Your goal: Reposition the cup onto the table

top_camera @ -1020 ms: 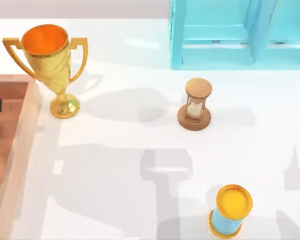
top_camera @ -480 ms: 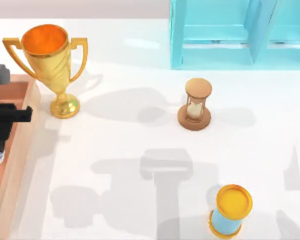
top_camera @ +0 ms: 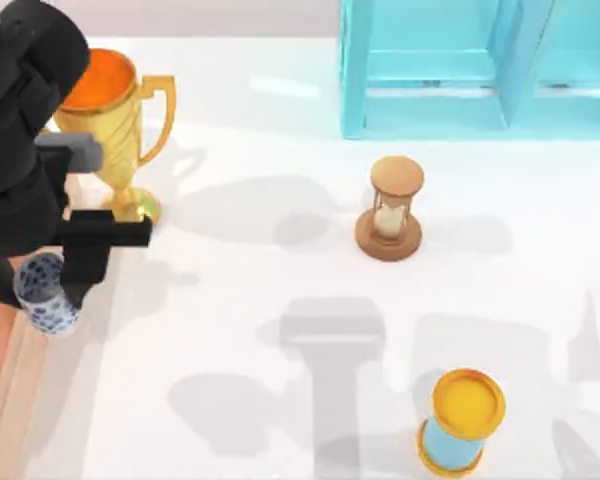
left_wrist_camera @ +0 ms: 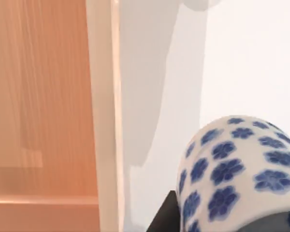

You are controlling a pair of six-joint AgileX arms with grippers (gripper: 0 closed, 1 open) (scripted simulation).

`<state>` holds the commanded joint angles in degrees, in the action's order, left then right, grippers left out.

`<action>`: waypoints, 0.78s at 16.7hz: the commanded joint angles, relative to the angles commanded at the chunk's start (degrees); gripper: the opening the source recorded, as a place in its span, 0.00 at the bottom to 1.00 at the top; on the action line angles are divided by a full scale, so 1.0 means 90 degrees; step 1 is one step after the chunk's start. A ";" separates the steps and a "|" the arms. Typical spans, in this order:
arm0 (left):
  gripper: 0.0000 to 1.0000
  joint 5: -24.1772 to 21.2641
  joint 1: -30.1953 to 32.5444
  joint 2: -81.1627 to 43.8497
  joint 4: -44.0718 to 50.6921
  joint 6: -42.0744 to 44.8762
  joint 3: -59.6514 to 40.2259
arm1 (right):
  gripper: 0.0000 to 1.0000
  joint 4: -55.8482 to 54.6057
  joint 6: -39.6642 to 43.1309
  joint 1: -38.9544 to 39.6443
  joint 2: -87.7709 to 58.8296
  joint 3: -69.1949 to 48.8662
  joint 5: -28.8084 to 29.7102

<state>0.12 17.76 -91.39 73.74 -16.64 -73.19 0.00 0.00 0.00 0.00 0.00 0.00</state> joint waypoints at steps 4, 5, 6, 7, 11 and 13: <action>0.00 0.0014 0.1785 -0.0327 0.0084 -0.1766 -0.0349 | 1.00 0.0000 0.0000 0.0000 0.0000 0.0000 0.0000; 0.00 0.0018 0.2248 -0.0394 0.0089 -0.2233 -0.0428 | 1.00 0.0000 0.0000 0.0000 0.0000 0.0000 0.0000; 0.00 0.0023 0.2721 -0.0454 0.0088 -0.2703 -0.0501 | 1.00 0.0000 0.0000 0.0000 0.0000 0.0000 0.0000; 0.00 0.0027 0.3199 -0.0504 0.0079 -0.3181 -0.0564 | 1.00 0.0000 0.0000 0.0000 0.0000 0.0000 0.0000; 0.00 0.0040 0.4897 -0.0640 0.0017 -0.4880 -0.0750 | 1.00 0.0000 0.0000 0.0000 0.0000 0.0000 0.0000; 0.00 0.0040 0.5390 -0.0665 -0.0020 -0.5375 -0.0790 | 1.00 0.0000 0.0000 0.0000 0.0000 0.0000 0.0000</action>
<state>0.48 66.27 -97.37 73.56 -65.01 -80.31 0.00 0.00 0.00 0.00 0.00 0.00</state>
